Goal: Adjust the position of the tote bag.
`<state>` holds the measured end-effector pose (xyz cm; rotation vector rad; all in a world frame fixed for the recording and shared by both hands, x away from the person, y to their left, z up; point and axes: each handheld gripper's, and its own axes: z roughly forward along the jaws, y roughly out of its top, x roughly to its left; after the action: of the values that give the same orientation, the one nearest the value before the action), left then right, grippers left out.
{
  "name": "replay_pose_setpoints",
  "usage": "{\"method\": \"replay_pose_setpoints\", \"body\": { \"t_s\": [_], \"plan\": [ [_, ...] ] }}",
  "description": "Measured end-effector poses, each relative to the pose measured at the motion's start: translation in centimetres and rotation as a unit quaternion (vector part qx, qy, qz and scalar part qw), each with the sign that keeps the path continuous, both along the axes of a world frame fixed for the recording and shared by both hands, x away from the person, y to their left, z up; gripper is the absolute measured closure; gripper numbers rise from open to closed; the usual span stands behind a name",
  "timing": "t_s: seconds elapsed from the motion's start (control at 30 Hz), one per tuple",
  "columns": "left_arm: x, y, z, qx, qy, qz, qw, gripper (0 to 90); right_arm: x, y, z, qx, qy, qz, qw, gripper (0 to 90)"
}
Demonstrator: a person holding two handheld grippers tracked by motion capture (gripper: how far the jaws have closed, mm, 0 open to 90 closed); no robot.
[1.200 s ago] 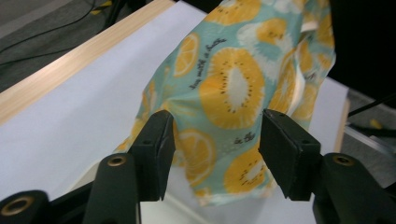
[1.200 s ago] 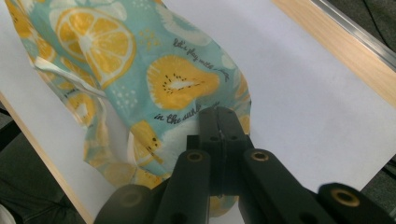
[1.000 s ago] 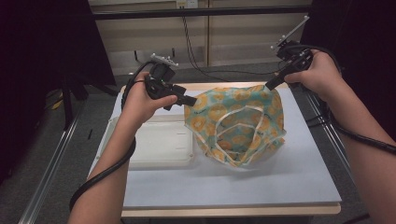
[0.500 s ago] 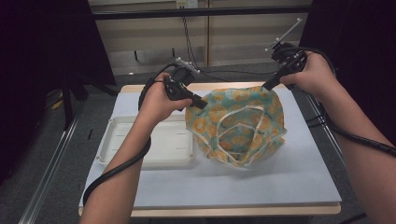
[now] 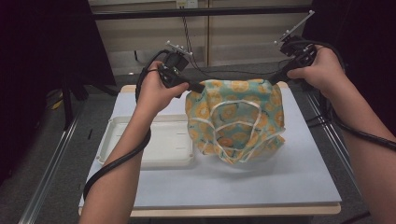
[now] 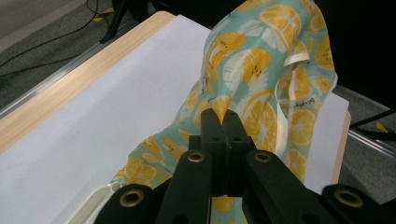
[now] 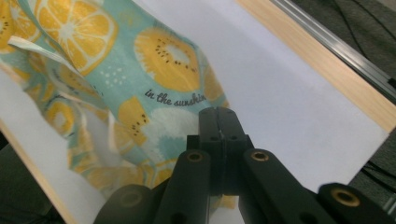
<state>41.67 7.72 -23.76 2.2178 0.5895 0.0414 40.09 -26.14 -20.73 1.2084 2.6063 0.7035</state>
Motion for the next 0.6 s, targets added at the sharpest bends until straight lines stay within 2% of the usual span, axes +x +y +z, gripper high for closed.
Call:
{"method": "replay_pose_setpoints", "body": {
  "t_s": [0.07, 0.13, 0.17, 0.23, 0.3, 0.33, 0.5, 0.57, 0.6],
  "plan": [
    [0.4, -0.1, -0.4, -0.004, 0.005, 0.007, 1.0, 90.0, 0.3, -0.3, -0.1, 0.001, -0.001, -0.006, 1.0, 90.0],
    [0.8, -0.2, -0.9, 0.008, 0.004, 0.016, 0.9998, 90.0, 0.4, -0.3, -0.4, 0.002, -0.001, -0.005, 1.0, 90.0],
    [0.9, -0.3, -1.3, 0.002, 0.01, 0.019, 0.9998, 90.0, 0.5, -0.3, -0.7, 0.001, 0.002, -0.004, 1.0, 90.0],
    [1.1, -0.6, -1.9, 0.015, 0.014, 0.01, 0.9997, 90.0, 0.6, -0.2, -1.3, -0.003, 0.007, 0.0, 1.0, 90.0],
    [1.2, -0.9, -2.4, 0.019, 0.021, 0.008, 0.9996, 90.0, 0.7, -0.2, -1.9, -0.006, 0.01, 0.003, 0.9999, 90.0],
    [1.2, -1.0, -2.6, 0.013, 0.023, 0.009, 0.9996, 90.0, 0.7, -0.2, -2.1, -0.007, 0.013, 0.004, 0.9999, 90.0],
    [1.0, -1.1, -2.9, 0.019, 0.021, 0.005, 0.9996, 90.0, 0.7, 0.2, -3.0, -0.01, 0.018, 0.009, 0.9997, 90.0],
    [0.9, -1.1, -2.9, 0.014, 0.024, 0.012, 0.9995, 89.8, 0.5, 0.4, -3.0, -0.015, 0.017, 0.014, 0.9996, 87.0],
    [0.9, -0.9, -2.8, 0.021, 0.023, 0.006, 0.9995, 89.7, 0.4, 0.5, -2.9, -0.019, 0.013, 0.015, 0.9996, 84.5]
  ]
}}
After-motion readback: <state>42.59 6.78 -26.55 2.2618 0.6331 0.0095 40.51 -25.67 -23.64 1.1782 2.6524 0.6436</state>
